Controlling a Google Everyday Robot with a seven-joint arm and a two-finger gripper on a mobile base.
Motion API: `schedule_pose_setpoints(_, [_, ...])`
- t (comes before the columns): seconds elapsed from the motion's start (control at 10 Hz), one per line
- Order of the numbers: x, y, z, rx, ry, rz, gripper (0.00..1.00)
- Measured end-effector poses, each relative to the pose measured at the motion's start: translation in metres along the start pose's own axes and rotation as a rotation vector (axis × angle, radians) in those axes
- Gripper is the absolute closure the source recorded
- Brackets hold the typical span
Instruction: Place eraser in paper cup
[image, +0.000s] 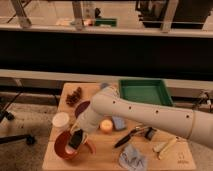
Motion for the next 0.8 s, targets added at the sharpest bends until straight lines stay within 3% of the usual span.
schedule_pose_setpoints(0.8, [0.0, -0.045, 0.019, 0.009, 0.059, -0.05, 1.0])
